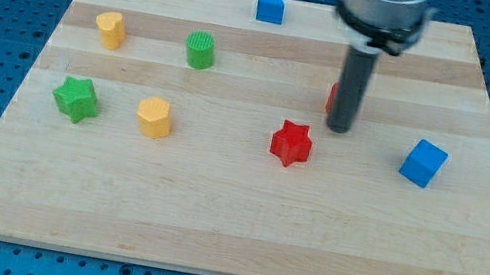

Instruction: Move the red circle towards up

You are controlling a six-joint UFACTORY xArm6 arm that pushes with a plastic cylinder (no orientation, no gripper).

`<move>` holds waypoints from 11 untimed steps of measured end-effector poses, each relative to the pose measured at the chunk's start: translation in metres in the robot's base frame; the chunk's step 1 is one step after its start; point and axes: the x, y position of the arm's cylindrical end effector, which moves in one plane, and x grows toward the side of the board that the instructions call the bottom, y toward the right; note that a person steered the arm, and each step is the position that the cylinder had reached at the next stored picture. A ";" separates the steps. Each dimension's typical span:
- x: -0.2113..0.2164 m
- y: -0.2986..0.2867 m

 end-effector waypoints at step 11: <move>-0.068 -0.031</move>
